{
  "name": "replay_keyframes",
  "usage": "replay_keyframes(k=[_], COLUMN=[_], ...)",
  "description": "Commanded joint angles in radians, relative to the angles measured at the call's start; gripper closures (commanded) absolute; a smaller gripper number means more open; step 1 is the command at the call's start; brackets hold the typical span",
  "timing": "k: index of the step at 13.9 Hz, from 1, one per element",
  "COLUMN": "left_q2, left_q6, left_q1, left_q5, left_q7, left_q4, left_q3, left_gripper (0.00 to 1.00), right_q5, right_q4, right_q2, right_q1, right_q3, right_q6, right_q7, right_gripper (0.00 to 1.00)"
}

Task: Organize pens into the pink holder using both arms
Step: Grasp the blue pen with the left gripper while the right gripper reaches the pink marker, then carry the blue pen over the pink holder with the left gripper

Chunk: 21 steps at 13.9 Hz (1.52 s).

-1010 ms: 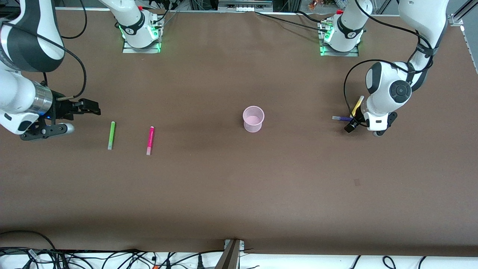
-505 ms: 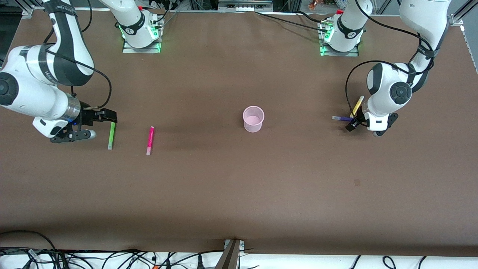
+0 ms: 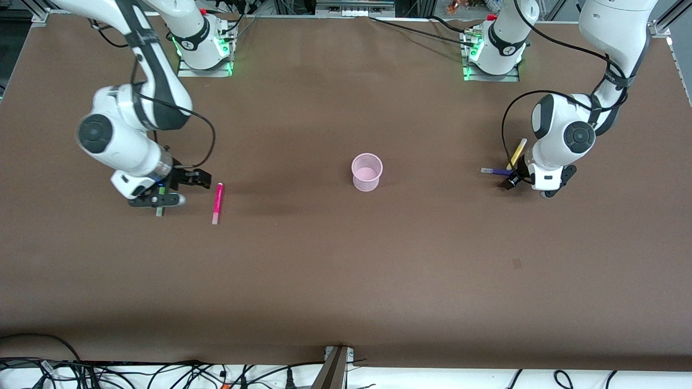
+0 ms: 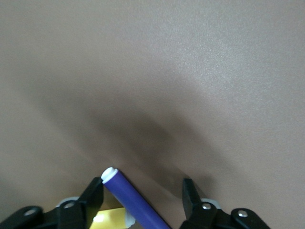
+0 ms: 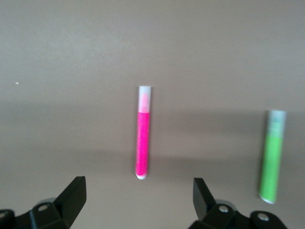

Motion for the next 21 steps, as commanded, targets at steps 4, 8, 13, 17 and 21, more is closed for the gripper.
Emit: replay_keyframes(k=[4, 8, 13, 17, 21], left_q2=[0.004, -0.016, -0.038, -0.038, -0.007], left_q6=[0.011, 0.0, -0.272, -0.368, -0.368], left_q1=[-0.002, -0.008, -0.01, -0.031, -0.217], left_q5=[0.018, 0.017, -0.002, 0.017, 0.125], left_q7=[0.012, -0.006, -0.208, -0.468, -0.653], left_q4=[0.004, 0.061, 0.373, 0.565, 0.651], left_q3=[-0.003, -0.032, -0.186, -0.366, -0.369], left_gripper=[0.98, 1.0, 1.0, 1.0, 1.0], right_q5=[0.005, 0.005, 0.005, 0.003, 0.003], right_q4=[-0.17, -0.17, -0.167, -0.167, -0.167], right_q2=[0.036, 0.06, 0.077, 0.105, 0.109], right_q1=[-0.001, 0.002, 0.04, 0.042, 0.042], right_q3=[0.001, 0.006, 0.01, 0.01, 0.01], right_q6=[0.285, 0.294, 0.303, 0.348, 0.348], right_q7=[0.012, 0.014, 0.081, 0.08, 0.072], right_gripper=[0.06, 0.24, 0.26, 0.26, 0.37])
